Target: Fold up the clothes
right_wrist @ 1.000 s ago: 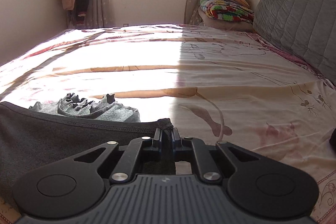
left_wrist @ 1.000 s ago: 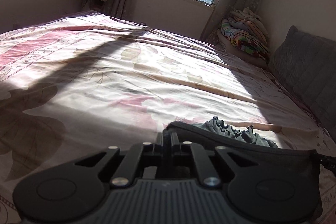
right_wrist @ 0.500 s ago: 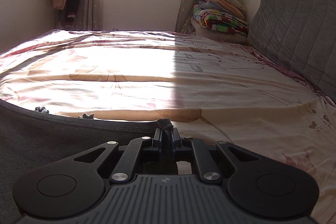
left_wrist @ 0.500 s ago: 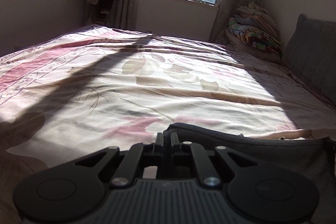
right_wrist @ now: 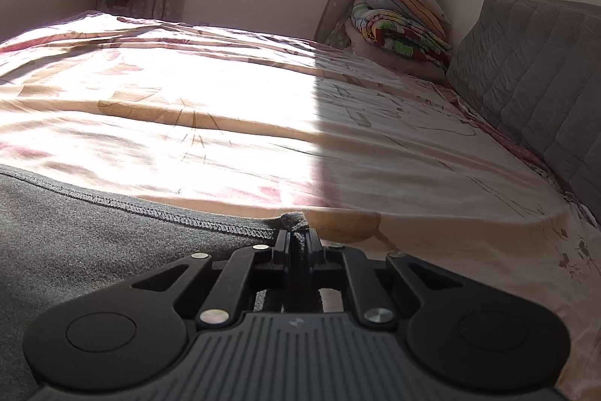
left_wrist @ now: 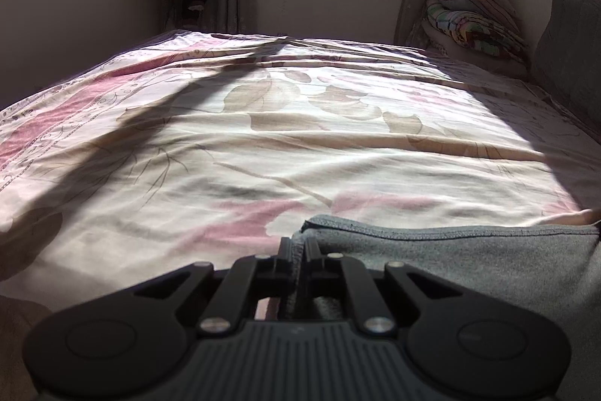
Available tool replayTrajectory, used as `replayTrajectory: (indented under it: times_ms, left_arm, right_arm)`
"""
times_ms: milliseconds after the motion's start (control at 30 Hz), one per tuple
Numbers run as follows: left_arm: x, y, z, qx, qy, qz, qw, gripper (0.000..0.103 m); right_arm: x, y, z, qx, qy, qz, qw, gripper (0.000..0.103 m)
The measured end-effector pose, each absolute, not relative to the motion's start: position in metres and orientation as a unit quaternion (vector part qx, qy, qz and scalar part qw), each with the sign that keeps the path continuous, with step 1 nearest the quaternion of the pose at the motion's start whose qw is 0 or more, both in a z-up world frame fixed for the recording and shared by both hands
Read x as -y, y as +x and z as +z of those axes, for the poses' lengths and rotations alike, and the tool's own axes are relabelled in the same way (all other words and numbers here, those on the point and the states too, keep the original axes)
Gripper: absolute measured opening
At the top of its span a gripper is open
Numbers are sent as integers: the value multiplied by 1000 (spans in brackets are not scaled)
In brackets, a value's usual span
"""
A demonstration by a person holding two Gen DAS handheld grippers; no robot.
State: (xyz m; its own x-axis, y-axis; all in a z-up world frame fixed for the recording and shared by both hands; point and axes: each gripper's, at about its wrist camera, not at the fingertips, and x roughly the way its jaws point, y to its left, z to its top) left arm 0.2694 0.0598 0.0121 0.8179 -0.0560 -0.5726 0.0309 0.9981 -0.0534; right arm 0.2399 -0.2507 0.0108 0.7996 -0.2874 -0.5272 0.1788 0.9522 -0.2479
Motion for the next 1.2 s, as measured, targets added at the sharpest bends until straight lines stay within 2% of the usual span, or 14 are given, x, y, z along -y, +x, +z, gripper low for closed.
replayTrajectory:
  times_ms: [200,233,300,333,367,567,733,967,1200]
  left_arm:
    - [-62,272,13,-328,-27,-12,944,10]
    - [-64,271,14,-333,-30,-12,942,16]
    - [-66,269,18,-344,-39,-12,938,42]
    - [-69,268,23,-355,-50,-14,934,63]
    - [-71,267,27,-361,-61,-21,930,74]
    - [-95,250,54,-405,-143,-38,902,91]
    - [-118,226,52,-454,-237,-32,858,93]
    - [-139,179,38,-487,-342,-30,803,92]
    - [-153,141,24,-487,-431,-33,759,86]
  right_arm:
    - [241,254,1,-328,-133,-121,927,10]
    - [241,253,2,-330,-133,-120,927,10]
    - [243,250,8,-335,-120,-117,927,13]
    - [246,247,12,-338,-107,-115,928,20]
    - [251,244,18,-340,-88,-113,929,29]
    - [288,210,48,-364,3,-96,927,48]
    - [314,174,57,-396,100,-94,908,55]
    - [335,119,48,-428,229,-105,868,55]
    - [363,69,28,-408,396,-112,815,55]
